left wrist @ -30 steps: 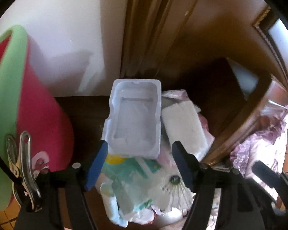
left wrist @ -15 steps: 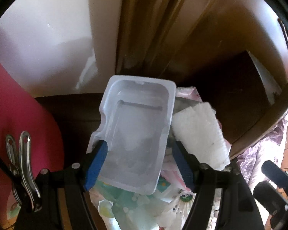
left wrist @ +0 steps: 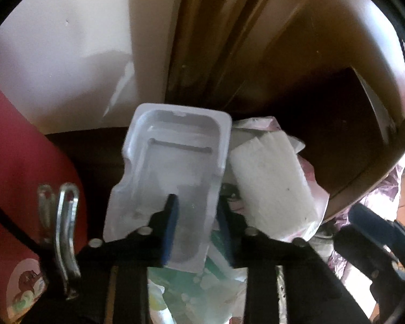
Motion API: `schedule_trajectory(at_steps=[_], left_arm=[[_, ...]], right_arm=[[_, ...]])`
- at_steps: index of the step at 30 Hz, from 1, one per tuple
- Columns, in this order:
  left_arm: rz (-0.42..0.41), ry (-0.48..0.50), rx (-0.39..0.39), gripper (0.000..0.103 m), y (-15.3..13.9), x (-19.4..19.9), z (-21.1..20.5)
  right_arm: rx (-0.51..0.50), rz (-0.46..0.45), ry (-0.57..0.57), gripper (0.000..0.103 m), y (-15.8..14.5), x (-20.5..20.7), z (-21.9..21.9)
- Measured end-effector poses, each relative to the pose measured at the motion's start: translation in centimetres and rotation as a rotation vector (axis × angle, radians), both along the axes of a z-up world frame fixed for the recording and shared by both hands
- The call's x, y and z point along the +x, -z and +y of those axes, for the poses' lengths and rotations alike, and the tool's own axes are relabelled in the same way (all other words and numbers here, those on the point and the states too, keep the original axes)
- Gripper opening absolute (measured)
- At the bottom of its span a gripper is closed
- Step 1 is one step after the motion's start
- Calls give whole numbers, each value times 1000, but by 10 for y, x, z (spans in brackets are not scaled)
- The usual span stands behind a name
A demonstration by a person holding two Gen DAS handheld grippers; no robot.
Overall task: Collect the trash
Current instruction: 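Reach the left tool to the white plastic tray and close on it, then lift the white tray with the left tool while the right tool grasps the white tissue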
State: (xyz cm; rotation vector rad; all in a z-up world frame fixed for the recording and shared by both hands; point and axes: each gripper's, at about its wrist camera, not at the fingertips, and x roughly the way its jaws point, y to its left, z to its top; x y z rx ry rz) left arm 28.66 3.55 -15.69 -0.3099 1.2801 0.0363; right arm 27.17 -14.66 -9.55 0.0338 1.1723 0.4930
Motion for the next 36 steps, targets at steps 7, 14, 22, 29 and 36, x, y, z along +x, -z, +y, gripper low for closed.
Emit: schedule_trajectory(at_steps=[7, 14, 22, 29, 36], left_arm=[[-8, 20, -15, 13, -2, -5, 2], [-27, 38, -32, 12, -3, -12, 7], [-54, 48, -66, 12, -6, -41, 28], [-62, 66, -61, 11, -8, -38, 24], [-79, 71, -58, 11, -12, -44, 23]], right_arm=[[21, 14, -3, 50, 7, 6, 10], [42, -3, -3, 50, 11, 14, 17], [109, 32, -17, 33, 28, 29, 30], [121, 37, -4, 1, 33, 28, 27], [147, -3, 9, 1, 14, 17, 19]])
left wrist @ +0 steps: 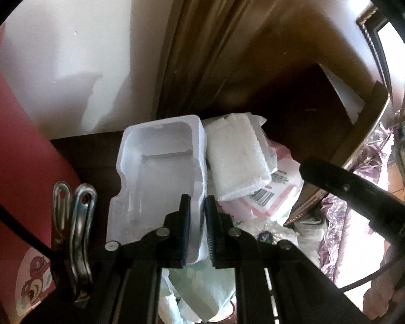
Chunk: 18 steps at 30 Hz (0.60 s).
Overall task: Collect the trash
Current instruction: 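Lift the white tray with the left tool while the right tool grasps the white tissue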
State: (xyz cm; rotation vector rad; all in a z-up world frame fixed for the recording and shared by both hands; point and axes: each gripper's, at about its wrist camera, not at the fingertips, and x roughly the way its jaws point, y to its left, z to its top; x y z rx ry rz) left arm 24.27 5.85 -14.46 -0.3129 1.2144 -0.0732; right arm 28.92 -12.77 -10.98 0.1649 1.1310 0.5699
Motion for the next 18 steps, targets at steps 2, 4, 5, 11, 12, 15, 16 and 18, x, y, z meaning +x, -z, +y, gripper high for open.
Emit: schedule_trajectory(at_steps=[2, 4, 5, 11, 12, 15, 16, 18], left_arm=[[-3, 1, -1, 11, -6, 3, -2], [-3, 2, -11, 11, -15, 1, -4], [-6, 4, -15, 11, -20, -1, -5], [-27, 13, -33, 11, -40, -14, -5], [-31, 13, -37, 11, -44, -17, -4], [-36, 20, -48, 11, -50, -30, -3], [-37, 24, -51, 11, -51, -34, -4], [-38, 36, -54, 11, -53, -39, -6]], right_arm=[[5, 8, -19, 1, -2, 0, 4], [0, 18, -18, 8, 0, 2, 10], [0, 24, -15, 15, 2, 5, 13], [-6, 31, 5, 26, 2, 4, 15], [-9, 33, 6, 26, 2, 5, 16], [-8, 29, 11, 26, 3, 8, 18], [-7, 25, 13, 26, 2, 9, 19], [-7, 19, 10, 26, 1, 9, 22]])
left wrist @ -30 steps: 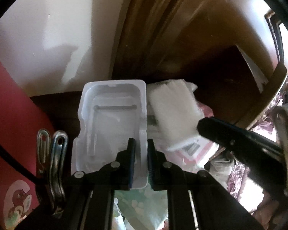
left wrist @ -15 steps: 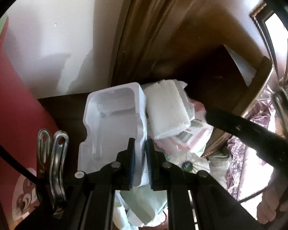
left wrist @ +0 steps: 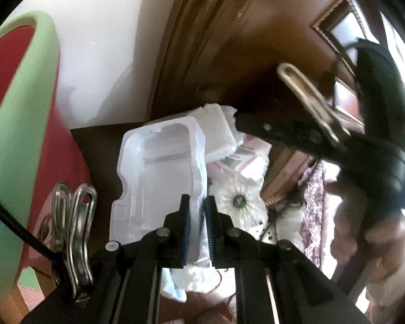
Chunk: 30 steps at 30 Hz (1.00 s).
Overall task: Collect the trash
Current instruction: 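Lift the white tray with the left tool while the right tool grasps the white tissue, then lift the tray and tissue up from the nightstand toward the trash bin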
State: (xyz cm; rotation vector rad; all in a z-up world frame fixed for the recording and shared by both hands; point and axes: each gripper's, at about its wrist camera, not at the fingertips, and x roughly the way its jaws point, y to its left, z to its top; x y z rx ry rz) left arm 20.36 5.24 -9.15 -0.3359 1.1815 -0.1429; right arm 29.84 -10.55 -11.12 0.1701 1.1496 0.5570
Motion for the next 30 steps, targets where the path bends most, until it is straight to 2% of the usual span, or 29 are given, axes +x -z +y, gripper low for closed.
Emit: schedule_trajectory(at_steps=[7, 13, 16, 18, 19, 20, 24, 30], left_arm=[[-2, 27, 2, 11, -4, -24, -7], [15, 27, 4, 11, -4, -41, -10], [19, 24, 4, 11, -3, -43, -11], [19, 22, 4, 11, -4, -44, -11], [17, 21, 5, 11, -5, -44, -11], [16, 20, 6, 11, -6, -45, -12], [11, 16, 10, 11, -3, -41, -13], [-3, 26, 17, 11, -9, -48, -17]], right_arm=[[-48, -22, -42, 28, 3, -2, 10], [-170, -47, -97, 32, 20, 4, 27], [-234, -66, -135, 32, 29, 3, 36], [-259, -68, -146, 27, 36, 3, 39], [-257, -62, -145, 13, 37, 3, 38], [-249, -50, -143, 7, 39, 4, 36], [-187, -34, -130, 3, 34, 1, 25], [-108, -72, -118, 3, 7, -13, 9]])
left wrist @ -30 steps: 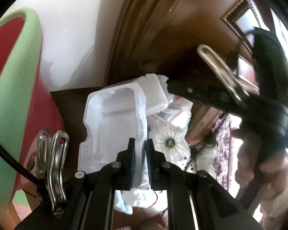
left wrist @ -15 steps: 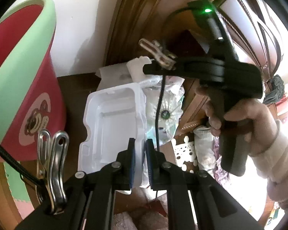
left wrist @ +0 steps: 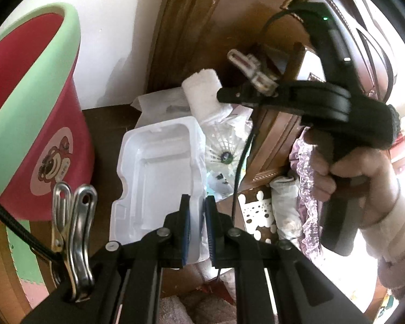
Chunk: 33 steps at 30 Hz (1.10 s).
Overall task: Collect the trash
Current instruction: 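Lift the tray and tissue up from the nightstand toward the trash bin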
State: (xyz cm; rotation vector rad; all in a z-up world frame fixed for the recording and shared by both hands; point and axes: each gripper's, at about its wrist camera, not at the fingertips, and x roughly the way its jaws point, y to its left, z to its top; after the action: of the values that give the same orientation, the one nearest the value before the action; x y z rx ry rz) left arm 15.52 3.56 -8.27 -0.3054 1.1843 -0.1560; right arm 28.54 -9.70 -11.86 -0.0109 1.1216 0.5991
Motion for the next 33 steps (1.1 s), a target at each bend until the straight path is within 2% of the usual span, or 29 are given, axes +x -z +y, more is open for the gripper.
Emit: schedule_trajectory(at_steps=[17, 33], left_arm=[[-90, -21, 39, 11, -45, -35, -14], [-169, -136, 95, 11, -104, -63, -2]], right_arm=[[130, -96, 31, 3, -57, -63, -46], [199, -190, -17, 3, -116, -114, -70]])
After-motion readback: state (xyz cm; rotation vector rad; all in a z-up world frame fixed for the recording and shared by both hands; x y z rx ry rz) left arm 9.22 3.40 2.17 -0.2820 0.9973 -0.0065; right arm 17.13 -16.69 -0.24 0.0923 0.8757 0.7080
